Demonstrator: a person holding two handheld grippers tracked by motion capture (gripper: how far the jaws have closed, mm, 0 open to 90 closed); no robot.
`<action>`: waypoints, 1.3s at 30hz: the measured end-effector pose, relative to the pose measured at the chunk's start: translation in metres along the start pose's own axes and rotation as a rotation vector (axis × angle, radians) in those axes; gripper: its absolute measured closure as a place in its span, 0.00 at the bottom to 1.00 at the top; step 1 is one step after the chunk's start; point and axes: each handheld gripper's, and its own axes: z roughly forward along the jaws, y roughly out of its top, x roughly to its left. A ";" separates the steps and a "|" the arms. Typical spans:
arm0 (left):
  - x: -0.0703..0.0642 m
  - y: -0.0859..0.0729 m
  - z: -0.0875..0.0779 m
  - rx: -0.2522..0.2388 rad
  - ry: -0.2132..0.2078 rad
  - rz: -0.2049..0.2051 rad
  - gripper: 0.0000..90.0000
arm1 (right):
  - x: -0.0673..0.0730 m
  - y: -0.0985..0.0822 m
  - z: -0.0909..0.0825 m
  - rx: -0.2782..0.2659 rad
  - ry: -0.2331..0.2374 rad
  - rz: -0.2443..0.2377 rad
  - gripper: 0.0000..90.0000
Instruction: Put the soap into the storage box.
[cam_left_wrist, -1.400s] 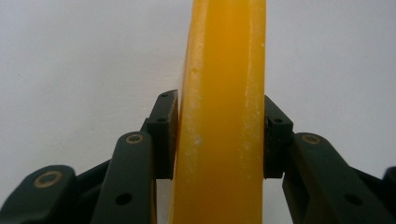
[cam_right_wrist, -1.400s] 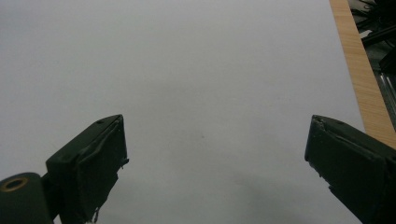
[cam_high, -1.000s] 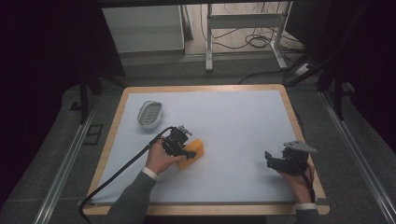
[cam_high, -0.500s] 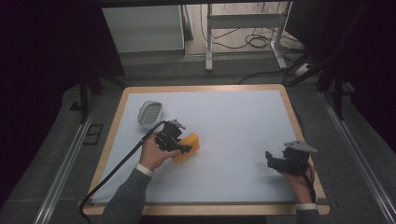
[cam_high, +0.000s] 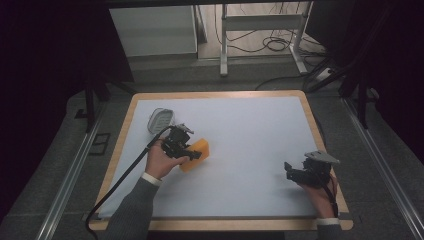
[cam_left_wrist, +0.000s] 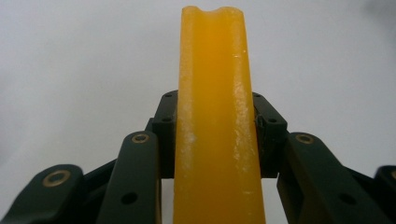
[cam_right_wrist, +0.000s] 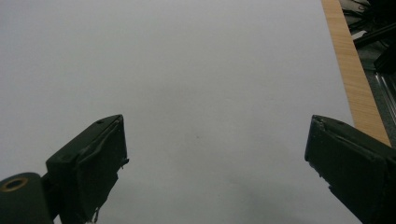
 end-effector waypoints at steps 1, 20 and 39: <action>0.001 0.000 0.000 0.001 0.000 -0.001 0.68 | 0.000 0.000 0.000 0.001 0.000 -0.001 0.06; 0.031 0.003 -0.020 -0.004 0.042 -0.036 0.68 | -0.003 -0.001 0.001 0.004 -0.010 0.005 0.06; 0.060 0.004 -0.034 -0.048 0.083 -0.112 0.68 | -0.004 -0.002 0.002 0.010 -0.013 0.006 0.06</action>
